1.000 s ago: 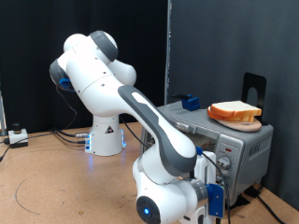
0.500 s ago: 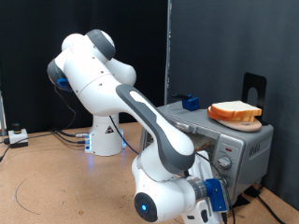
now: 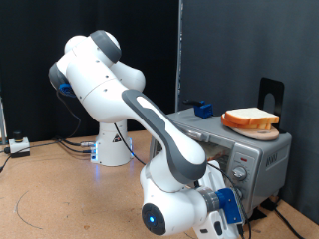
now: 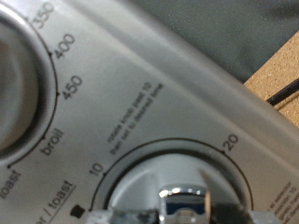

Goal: Make a piece of toast with the oven

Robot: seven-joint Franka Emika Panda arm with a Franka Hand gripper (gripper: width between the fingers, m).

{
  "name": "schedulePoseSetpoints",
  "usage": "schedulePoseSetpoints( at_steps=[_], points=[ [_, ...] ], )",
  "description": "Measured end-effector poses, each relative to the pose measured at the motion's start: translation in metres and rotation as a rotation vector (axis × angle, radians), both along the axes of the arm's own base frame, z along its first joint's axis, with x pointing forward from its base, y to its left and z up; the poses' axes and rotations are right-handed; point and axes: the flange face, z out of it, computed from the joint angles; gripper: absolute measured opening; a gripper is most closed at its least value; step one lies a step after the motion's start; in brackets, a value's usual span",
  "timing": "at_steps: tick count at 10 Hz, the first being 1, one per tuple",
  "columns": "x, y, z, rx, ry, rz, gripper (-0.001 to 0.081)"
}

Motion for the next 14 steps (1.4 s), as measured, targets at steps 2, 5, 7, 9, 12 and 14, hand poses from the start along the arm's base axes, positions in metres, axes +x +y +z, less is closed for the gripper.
schedulePoseSetpoints(
  at_steps=[2,5,7,9,12,14],
  points=[
    [-0.002,-0.001,-0.001,0.014,-0.032,-0.009,0.0095],
    [-0.002,-0.001,-0.001,0.013,-0.019,-0.015,0.0095],
    [-0.001,-0.001,-0.001,0.005,0.003,-0.024,0.0095],
    [0.007,-0.001,0.002,-0.01,0.02,-0.05,0.0226],
    [0.013,-0.004,0.007,-0.019,0.067,-0.065,0.0545],
    [0.007,-0.013,0.012,0.006,0.189,-0.018,0.068]
  ],
)
